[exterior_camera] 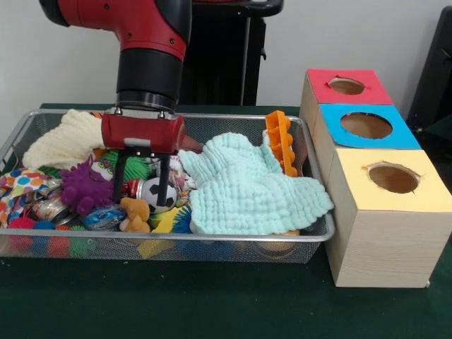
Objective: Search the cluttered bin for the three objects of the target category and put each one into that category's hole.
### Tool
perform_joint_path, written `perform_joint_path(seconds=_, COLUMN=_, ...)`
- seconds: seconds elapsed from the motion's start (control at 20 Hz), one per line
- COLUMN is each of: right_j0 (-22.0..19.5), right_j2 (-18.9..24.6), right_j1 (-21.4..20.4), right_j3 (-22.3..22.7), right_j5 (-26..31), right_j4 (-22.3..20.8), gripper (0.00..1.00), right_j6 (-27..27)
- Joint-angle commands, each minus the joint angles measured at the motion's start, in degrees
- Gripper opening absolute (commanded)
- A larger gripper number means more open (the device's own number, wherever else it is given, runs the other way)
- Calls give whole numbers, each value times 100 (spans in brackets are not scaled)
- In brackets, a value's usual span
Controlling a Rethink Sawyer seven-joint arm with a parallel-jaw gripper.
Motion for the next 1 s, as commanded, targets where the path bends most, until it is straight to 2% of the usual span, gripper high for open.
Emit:
perform_joint_path(seconds=0.05, right_j0=37, right_j2=289, right_j1=548, right_j3=-432, right_j5=125, right_j4=-251, gripper=100, right_j6=499)
perform_joint_path(seconds=0.55, right_j0=-16, right_j2=11, right_j1=998, right_j3=-594, right_j5=-392, right_j4=-346, gripper=100, right_j6=480)
perform_joint_path(seconds=1.0, right_j0=113, right_j2=-375, right_j1=993, right_j3=-290, right_j5=-791, right_j4=-180, gripper=100, right_j6=580)
